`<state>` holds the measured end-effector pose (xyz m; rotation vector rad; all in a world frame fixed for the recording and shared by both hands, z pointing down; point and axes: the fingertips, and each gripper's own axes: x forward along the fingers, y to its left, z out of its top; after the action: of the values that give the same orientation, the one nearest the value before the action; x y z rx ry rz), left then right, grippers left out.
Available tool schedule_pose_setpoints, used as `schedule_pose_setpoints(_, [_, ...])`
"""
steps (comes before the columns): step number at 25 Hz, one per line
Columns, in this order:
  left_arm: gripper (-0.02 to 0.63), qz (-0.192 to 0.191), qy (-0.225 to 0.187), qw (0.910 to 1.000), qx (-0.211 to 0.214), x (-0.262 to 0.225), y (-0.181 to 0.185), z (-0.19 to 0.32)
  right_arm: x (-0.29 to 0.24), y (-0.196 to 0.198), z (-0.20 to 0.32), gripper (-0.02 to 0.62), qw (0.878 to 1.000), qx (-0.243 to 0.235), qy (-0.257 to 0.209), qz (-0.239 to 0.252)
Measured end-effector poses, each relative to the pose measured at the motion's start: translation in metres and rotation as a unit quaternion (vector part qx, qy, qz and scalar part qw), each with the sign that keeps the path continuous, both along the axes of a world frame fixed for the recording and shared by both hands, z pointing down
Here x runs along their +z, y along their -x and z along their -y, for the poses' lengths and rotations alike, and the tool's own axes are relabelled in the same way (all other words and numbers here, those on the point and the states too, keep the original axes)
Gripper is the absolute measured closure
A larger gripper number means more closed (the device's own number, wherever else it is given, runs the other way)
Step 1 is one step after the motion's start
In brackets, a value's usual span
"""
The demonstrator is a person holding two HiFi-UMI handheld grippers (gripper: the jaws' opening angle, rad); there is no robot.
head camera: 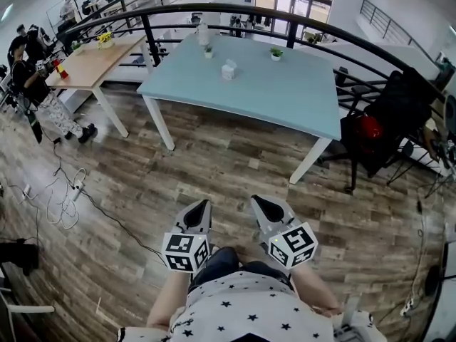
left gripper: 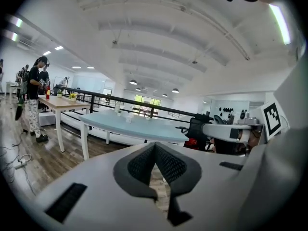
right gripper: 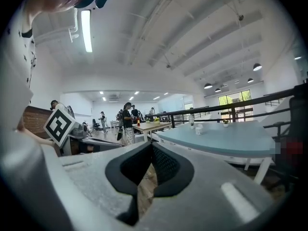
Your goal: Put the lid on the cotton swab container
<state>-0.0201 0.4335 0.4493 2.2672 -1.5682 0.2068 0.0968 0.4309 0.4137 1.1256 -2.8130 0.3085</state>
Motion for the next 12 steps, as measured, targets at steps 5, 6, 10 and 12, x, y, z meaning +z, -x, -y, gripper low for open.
schedule_pose_setpoints(5, [0.603, 0.005, 0.003, 1.0000, 0.000, 0.001, -0.001, -0.003, 0.006, -0.004, 0.002, 0.589, 1.000, 0.006, 0.012, 0.011])
schedule_pose_setpoints(6, [0.601, 0.006, 0.003, 1.0000, 0.002, 0.002, -0.001, -0.004, 0.008, -0.003, 0.002, 0.589, 1.000, 0.004, 0.015, 0.014])
schedule_pose_setpoints(10, [0.562, 0.001, 0.005, 0.9999, 0.010, 0.006, -0.005, 0.003, 0.014, 0.000, 0.008, 0.577, 1.000, -0.005, 0.020, 0.009])
schedule_pose_setpoints(12, [0.552, 0.000, 0.006, 0.9999, 0.013, 0.008, -0.006, 0.011, 0.019, 0.000, 0.014, 0.572, 1.000, -0.007, 0.026, 0.003])
